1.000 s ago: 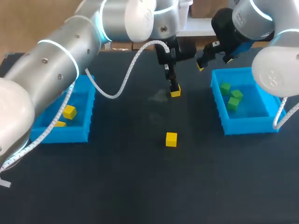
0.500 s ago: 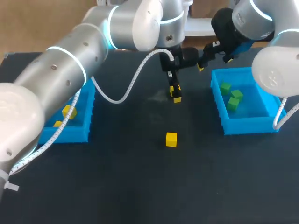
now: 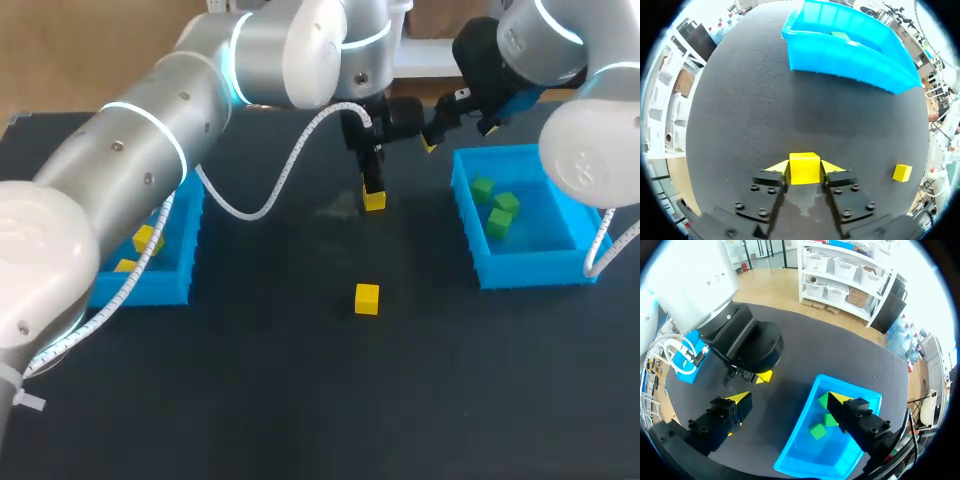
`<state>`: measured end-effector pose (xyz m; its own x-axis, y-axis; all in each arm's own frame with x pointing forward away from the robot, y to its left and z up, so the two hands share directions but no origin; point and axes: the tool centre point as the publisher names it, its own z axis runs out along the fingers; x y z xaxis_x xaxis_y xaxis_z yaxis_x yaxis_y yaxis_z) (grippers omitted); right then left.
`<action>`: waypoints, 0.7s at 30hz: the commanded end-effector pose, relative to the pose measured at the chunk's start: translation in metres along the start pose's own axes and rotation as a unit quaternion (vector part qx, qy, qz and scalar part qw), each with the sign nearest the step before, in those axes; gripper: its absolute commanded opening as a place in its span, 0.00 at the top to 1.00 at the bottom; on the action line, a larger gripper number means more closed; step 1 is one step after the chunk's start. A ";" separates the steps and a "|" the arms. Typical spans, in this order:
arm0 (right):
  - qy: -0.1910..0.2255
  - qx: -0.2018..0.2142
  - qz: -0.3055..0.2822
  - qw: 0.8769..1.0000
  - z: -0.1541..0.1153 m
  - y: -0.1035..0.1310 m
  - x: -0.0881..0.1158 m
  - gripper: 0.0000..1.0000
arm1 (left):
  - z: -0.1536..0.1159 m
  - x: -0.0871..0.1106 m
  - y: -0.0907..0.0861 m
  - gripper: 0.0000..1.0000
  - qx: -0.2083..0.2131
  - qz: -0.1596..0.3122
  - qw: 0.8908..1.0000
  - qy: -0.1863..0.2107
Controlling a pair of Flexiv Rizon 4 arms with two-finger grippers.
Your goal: Put the green cubes in the right bin and the yellow cubes in the left bin.
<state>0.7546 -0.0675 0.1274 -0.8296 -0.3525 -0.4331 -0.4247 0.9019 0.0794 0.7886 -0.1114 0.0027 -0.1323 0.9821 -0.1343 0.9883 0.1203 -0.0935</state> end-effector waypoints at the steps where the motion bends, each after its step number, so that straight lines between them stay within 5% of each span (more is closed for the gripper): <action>1: 0.000 0.000 0.000 1.000 0.000 0.000 0.000 0.00 | -0.001 -0.001 0.007 1.00 0.007 -0.001 1.000 0.005; 9: 0.000 0.000 0.000 1.000 0.000 0.000 0.000 0.00 | -0.016 0.010 0.014 1.00 -0.001 -0.019 1.000 -0.004; 21: 0.000 0.000 0.000 1.000 0.000 0.000 0.000 0.00 | -0.071 0.067 0.033 1.00 -0.039 -0.071 0.997 -0.013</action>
<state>0.7546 -0.0675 0.1274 -0.8296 -0.3525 -0.4331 -0.4247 0.9019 0.0794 0.8279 -0.0458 0.0511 -0.2708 0.9532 -0.1342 0.9626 0.2668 -0.0476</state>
